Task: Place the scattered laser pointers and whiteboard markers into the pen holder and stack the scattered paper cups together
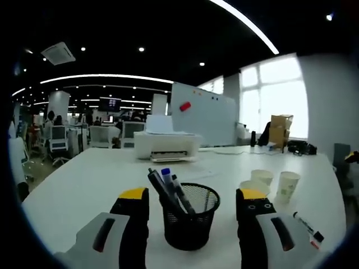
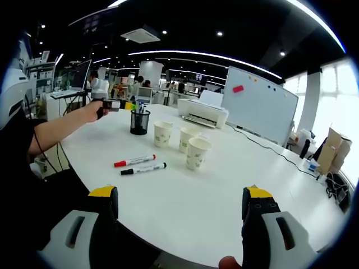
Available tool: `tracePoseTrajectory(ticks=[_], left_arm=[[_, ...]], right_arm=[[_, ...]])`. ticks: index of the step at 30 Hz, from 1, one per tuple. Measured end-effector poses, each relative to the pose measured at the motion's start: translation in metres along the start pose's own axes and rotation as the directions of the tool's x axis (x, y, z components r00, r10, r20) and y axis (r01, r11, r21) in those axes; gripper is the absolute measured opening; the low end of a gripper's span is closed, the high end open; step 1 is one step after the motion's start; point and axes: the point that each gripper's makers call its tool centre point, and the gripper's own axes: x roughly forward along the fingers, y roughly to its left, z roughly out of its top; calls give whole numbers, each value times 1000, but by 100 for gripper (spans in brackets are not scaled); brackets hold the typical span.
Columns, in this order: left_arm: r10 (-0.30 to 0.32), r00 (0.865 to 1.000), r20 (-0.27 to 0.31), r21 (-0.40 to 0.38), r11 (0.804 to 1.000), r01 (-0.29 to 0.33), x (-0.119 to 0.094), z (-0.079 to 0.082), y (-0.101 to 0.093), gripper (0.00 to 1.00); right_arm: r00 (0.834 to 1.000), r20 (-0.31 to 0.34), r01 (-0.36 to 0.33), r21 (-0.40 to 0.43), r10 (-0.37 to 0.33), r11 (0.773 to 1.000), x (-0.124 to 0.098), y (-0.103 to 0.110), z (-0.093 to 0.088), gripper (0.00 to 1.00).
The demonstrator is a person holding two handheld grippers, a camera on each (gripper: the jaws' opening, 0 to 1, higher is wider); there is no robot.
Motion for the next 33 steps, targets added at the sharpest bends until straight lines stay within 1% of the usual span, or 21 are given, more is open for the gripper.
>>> tracePoseTrajectory(ticks=[7, 12, 15, 23, 28, 33], left_arm=[[-14, 1000, 4, 10, 1000, 14, -2, 4, -5, 68], [-11, 1000, 13, 16, 1000, 10, -4, 9, -6, 72], [-13, 1000, 10, 17, 1000, 12, -5, 10, -6, 74], [-27, 1000, 9, 30, 999, 27, -6, 10, -11, 75], [-27, 999, 18, 41, 999, 26, -8, 13, -13, 82], [-26, 999, 20, 51, 998, 25, -11, 14, -15, 84]], right_arm=[[1000, -1, 3, -4, -3, 1000, -1, -1, 0, 86], [1000, 0, 1, -5, -1, 1000, -1, 0, 1, 86], [1000, 0, 1, -8, -1, 1000, -1, 0, 2, 86], [1000, 2, -1, -9, 1, 1000, 1, 0, 3, 86], [1000, 1, -1, -7, 1, 1000, 1, -1, 3, 86], [1000, 3, -2, -4, 2, 1000, 2, -1, 3, 86]])
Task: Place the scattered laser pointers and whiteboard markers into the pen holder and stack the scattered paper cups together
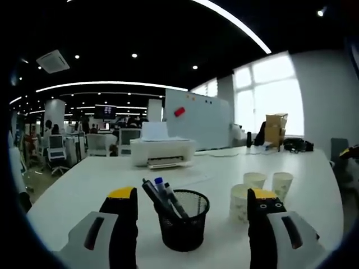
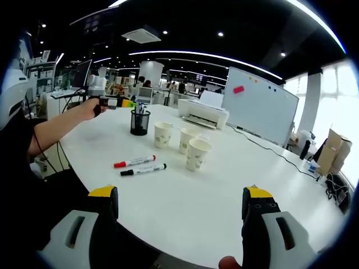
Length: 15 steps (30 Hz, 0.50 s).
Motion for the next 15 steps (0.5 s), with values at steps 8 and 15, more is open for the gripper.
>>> tracePoseTrajectory(ticks=[8, 15], left_arm=[[9, 1000, 4, 10, 1000, -9, -4, 3, 1, 91], [2, 1000, 5, 20, 1000, -2, -5, 4, -4, 97]], right_arm=[[1000, 2, -6, -3, 6, 1000, 1, 1, 1, 86], [1000, 1, -4, -2, 4, 1000, 0, 1, 1, 86]])
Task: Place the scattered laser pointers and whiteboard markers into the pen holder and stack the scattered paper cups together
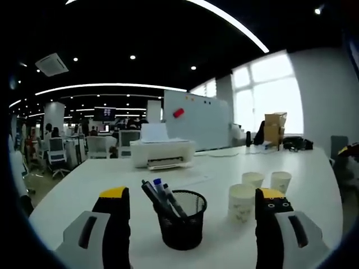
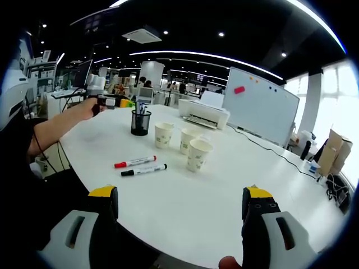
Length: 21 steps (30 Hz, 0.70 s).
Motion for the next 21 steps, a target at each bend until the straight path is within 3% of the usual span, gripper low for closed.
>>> tracePoseTrajectory(ticks=[21], left_arm=[[-13, 1000, 8, 20, 1000, 13, -15, 10, -13, 97]], right_arm=[[1000, -4, -4, -2, 4, 1000, 2, 1, 0, 86]])
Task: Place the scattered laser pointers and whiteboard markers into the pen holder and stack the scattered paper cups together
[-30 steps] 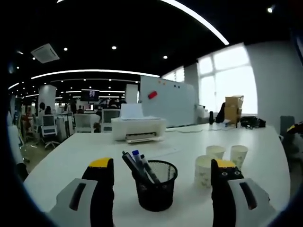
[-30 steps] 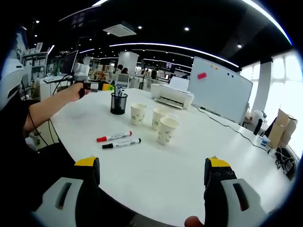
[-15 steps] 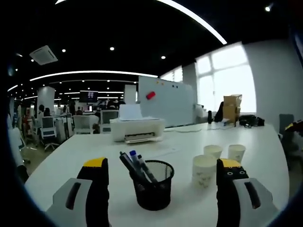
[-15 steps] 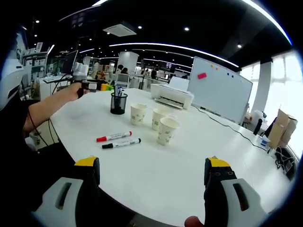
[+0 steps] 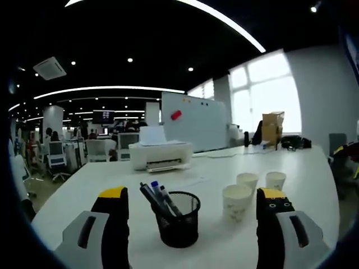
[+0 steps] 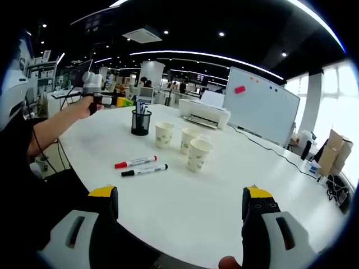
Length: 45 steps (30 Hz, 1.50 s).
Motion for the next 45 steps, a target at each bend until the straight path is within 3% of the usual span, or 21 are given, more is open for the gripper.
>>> tracePoseTrajectory(ticks=[20, 45], left_arm=[[-47, 999, -13, 10, 999, 48, -21, 4, -26, 97], [-82, 996, -23, 20, 996, 82, -40, 6, -40, 97]], right_arm=[[1000, 1, 2, 6, -2, 1000, 0, -2, -1, 86], [1000, 1, 0, -5, 0, 1000, 1, 1, 2, 86]])
